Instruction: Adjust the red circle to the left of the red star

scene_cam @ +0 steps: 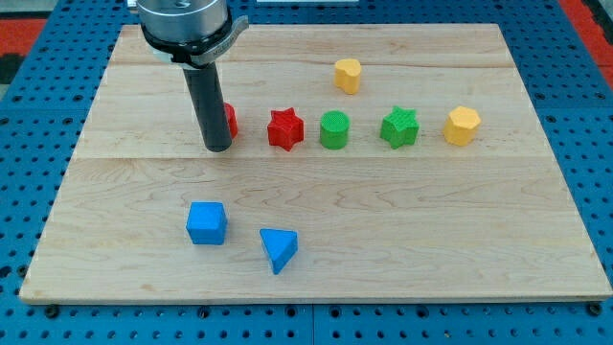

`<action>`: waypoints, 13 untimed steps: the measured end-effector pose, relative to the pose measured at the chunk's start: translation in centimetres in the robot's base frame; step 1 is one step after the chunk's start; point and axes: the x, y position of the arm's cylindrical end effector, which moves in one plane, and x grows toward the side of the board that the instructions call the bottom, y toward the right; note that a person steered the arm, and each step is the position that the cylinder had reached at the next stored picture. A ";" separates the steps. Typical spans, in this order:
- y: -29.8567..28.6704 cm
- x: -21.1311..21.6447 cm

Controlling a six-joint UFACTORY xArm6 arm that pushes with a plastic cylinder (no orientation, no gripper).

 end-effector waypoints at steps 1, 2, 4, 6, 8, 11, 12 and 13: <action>-4.5 -1.7; -3.8 -6.8; 0.3 -5.8; -5.4 -4.5; 0.5 2.2; 10.3 3.3; 20.0 5.0; 23.0 12.8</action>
